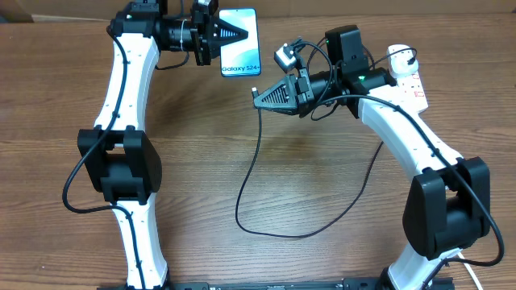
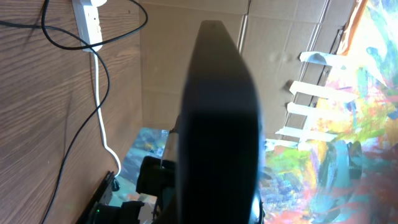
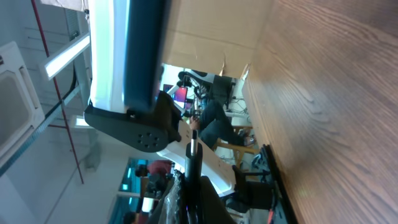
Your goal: Plug charger to phone and switch on socket
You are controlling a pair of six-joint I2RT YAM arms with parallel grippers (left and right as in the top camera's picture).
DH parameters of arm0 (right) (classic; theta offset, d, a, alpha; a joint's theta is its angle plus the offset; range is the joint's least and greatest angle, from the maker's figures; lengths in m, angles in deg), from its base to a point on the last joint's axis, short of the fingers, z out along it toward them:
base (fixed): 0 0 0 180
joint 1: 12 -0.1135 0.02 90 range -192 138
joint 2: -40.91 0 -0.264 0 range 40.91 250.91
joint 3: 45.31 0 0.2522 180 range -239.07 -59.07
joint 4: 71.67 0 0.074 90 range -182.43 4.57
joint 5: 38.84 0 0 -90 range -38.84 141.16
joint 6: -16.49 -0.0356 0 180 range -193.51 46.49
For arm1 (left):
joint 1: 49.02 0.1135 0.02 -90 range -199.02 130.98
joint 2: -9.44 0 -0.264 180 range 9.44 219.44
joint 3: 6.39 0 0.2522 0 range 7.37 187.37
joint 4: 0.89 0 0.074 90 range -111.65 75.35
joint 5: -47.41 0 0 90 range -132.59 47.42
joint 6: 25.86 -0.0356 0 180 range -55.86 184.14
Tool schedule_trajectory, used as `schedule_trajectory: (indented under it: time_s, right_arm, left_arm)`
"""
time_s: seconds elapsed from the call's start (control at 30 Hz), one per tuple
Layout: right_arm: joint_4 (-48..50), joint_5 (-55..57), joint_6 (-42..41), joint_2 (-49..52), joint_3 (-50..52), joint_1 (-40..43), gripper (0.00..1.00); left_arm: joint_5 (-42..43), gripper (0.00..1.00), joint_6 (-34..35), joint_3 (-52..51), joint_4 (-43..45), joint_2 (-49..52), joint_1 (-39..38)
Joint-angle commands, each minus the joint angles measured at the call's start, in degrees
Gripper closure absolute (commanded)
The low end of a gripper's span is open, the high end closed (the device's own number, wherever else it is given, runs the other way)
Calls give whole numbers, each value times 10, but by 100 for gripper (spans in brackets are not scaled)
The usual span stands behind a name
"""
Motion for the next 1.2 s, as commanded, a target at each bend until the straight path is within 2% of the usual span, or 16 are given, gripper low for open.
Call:
schedule_trajectory:
  time_s: [0.0,0.7,1.17]
  right_arm:
    - [17,-9,-58,-2,-5,-11,96]
    - [149,-9,-193,-2,-5,-12,96]
    - [153,40,-215,-2,-5,-26,96]
  left_arm:
    - [19,96,-5,12,2,-8,2]
    - [4,96,-5,12,2,-8,2]
    - [4,96,-5,12,3,-8,0]
